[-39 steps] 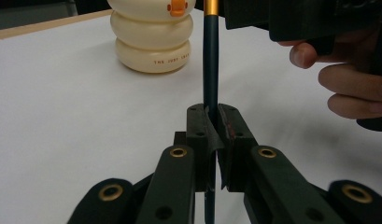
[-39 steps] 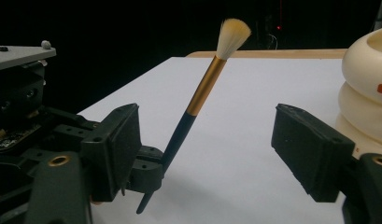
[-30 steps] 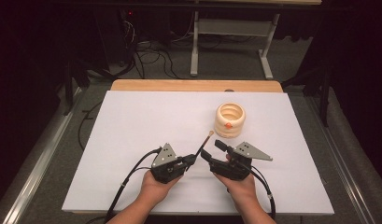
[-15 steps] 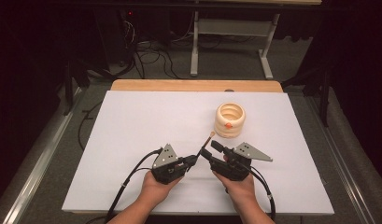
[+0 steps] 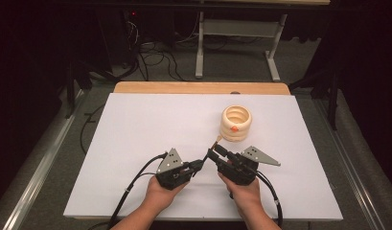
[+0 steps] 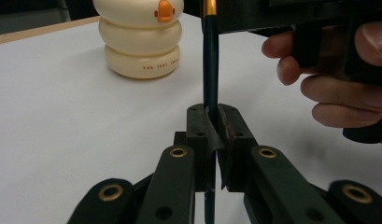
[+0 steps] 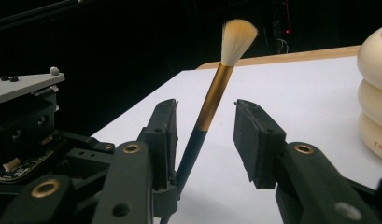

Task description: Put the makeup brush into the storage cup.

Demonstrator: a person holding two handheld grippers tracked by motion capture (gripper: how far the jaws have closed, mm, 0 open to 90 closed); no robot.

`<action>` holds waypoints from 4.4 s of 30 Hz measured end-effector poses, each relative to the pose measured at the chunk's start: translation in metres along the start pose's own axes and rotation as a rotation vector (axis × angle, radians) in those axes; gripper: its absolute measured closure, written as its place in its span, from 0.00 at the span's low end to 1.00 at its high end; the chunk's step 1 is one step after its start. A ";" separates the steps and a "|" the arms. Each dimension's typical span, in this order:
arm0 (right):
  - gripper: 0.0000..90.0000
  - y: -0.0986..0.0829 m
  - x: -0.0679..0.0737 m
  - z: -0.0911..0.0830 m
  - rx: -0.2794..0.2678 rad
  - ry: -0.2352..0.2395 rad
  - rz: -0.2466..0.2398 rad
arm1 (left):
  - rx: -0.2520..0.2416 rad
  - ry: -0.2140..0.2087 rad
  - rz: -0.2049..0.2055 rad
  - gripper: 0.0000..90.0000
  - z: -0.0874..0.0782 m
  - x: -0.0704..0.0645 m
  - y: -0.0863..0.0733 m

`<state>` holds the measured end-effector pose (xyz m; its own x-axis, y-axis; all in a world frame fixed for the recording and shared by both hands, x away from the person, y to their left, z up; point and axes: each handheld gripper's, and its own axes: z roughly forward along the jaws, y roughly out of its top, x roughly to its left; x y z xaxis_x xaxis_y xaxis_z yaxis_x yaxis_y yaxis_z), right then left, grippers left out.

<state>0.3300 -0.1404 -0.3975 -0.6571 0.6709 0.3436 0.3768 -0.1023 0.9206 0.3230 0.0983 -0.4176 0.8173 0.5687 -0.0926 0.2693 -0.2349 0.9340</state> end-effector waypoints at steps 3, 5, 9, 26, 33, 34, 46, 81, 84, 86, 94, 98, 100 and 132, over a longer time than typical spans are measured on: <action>0.72 -0.001 0.000 0.001 -0.002 0.002 0.003 | 0.001 -0.002 0.003 0.94 0.000 0.000 0.000; 0.73 -0.001 0.000 0.001 -0.005 -0.001 0.003 | 0.002 -0.003 0.002 0.94 0.000 0.000 0.000; 0.75 -0.001 0.000 0.001 -0.005 -0.005 0.004 | 0.002 -0.003 0.005 0.94 0.000 -0.001 0.000; 0.82 -0.003 -0.001 0.004 -0.001 -0.005 0.020 | 0.001 -0.006 0.006 0.94 0.001 -0.002 0.000; 0.85 -0.003 -0.001 0.003 -0.003 0.001 0.026 | 0.007 -0.013 0.014 0.94 0.002 -0.004 -0.001; 0.85 -0.003 -0.001 0.003 -0.002 -0.001 0.026 | 0.007 -0.015 0.014 0.94 0.003 -0.005 -0.001; 0.87 -0.004 -0.002 0.003 -0.001 0.004 0.035 | 0.009 -0.009 0.016 0.94 0.003 -0.005 -0.001; 0.95 -0.002 -0.001 0.002 -0.007 0.037 0.026 | 0.013 -0.006 0.010 1.00 0.003 -0.003 -0.002; 0.95 -0.001 -0.001 0.001 -0.009 0.031 0.021 | 0.010 -0.001 0.005 1.00 0.002 -0.002 -0.001; 0.95 -0.001 -0.002 0.001 -0.009 0.034 0.019 | 0.011 0.006 0.004 1.00 0.001 0.000 -0.001; 0.95 0.002 -0.003 -0.004 -0.017 0.027 -0.012 | 0.009 0.038 -0.017 1.00 -0.004 0.008 -0.001; 0.95 0.003 -0.003 -0.006 -0.021 0.020 -0.035 | 0.014 0.066 -0.021 1.00 -0.009 0.012 -0.001; 0.95 0.004 -0.003 -0.008 -0.023 0.015 -0.047 | 0.005 0.073 -0.038 0.99 -0.013 0.016 0.000; 0.95 0.021 -0.020 -0.038 -0.084 -0.071 -0.185 | -0.003 0.235 -0.085 0.77 -0.064 0.060 -0.010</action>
<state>0.3263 -0.1845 -0.3782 -0.6611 0.7340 0.1558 0.1960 -0.0315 0.9801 0.3366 0.1856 -0.4104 0.6507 0.7542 -0.0882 0.3299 -0.1762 0.9274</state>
